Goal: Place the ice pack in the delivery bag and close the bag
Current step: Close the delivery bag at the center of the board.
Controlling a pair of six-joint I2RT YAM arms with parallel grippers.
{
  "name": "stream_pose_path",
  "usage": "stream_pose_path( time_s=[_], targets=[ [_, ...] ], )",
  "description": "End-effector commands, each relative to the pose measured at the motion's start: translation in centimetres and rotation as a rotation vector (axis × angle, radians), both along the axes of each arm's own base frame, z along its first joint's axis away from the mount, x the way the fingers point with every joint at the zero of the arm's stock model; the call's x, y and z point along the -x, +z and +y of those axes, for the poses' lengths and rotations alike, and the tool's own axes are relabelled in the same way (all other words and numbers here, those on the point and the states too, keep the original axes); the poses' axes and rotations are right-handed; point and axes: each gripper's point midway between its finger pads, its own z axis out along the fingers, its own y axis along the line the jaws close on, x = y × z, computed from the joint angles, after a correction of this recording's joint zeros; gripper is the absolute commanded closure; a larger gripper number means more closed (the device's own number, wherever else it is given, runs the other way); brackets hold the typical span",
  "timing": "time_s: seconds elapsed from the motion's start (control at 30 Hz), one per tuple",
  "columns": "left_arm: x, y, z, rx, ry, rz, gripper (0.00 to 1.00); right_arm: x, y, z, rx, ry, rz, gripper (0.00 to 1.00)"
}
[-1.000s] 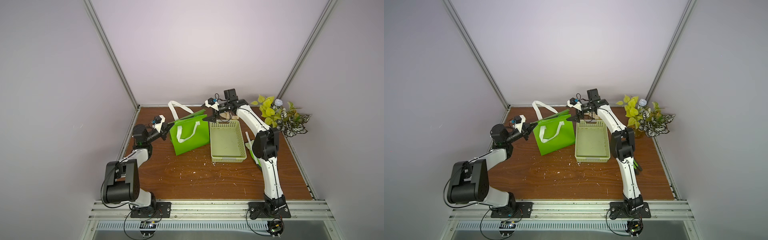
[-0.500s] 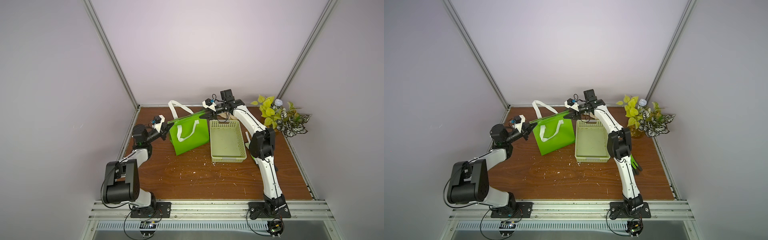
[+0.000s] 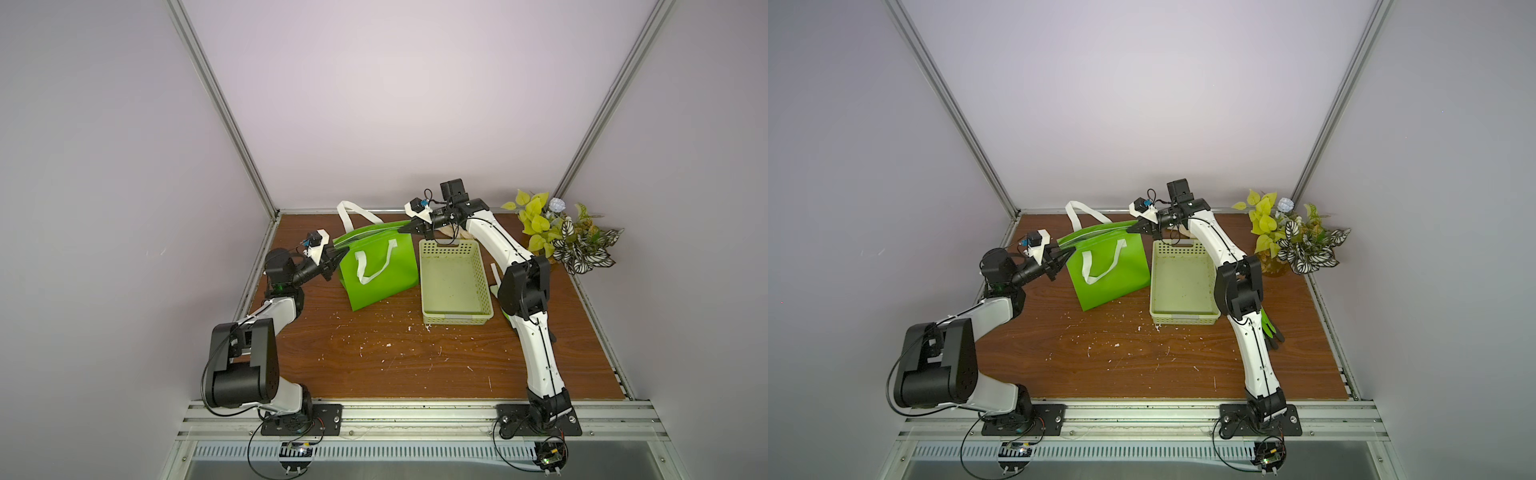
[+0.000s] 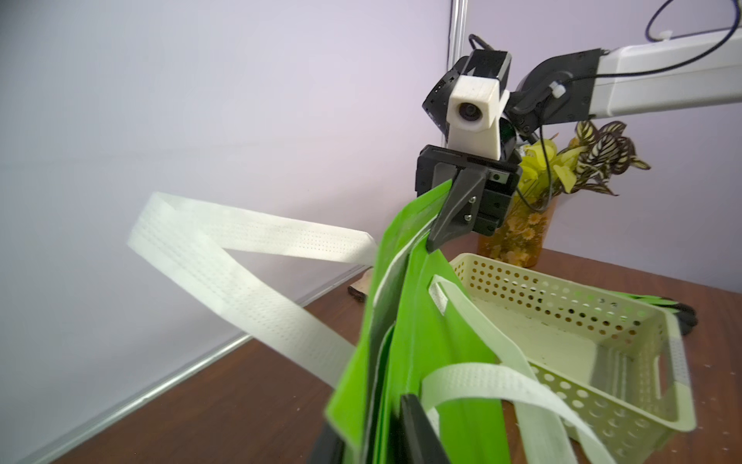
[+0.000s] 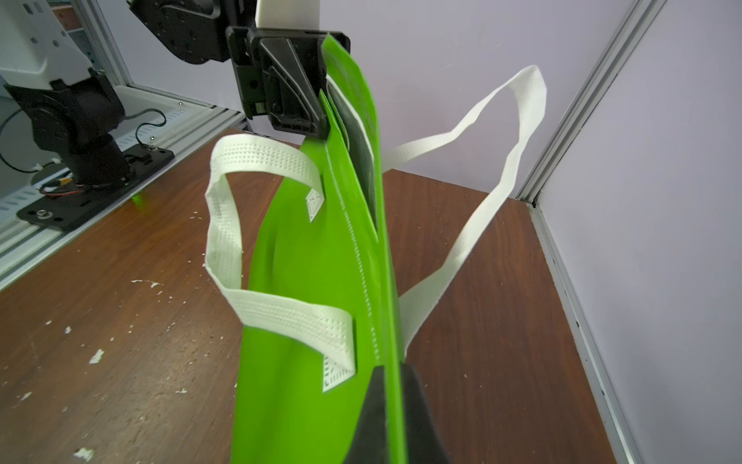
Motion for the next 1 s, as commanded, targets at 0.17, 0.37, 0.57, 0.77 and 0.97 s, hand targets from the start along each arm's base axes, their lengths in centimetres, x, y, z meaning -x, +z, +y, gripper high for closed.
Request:
stream_pose_path(
  time_s=[0.17, 0.37, 0.57, 0.77, 0.97],
  targets=[
    [1.7, 4.4, 1.0, 0.034, -0.023, -0.054, 0.38, 0.0, 1.0, -0.3, 0.020, -0.013, -0.076, 1.00],
    [0.9, 8.2, 1.5, 0.067, -0.021, 0.010, 0.23, 0.0, 1.5, -0.4, 0.025, -0.022, -0.095, 1.00],
    [2.4, 7.8, 1.6, 0.000, 0.028, -0.021, 0.01, 0.0, 1.9, -0.5, 0.023, -0.026, -0.104, 1.00],
    [3.8, 5.3, 2.5, 0.019, 0.147, -0.066, 0.01, 0.0, 2.0, -0.5, 0.020, -0.027, -0.106, 1.00],
    [3.1, 2.6, 3.0, 0.014, 0.184, -0.032, 0.01, 0.1, 2.2, -0.5, 0.020, -0.026, -0.107, 1.00]
  ],
)
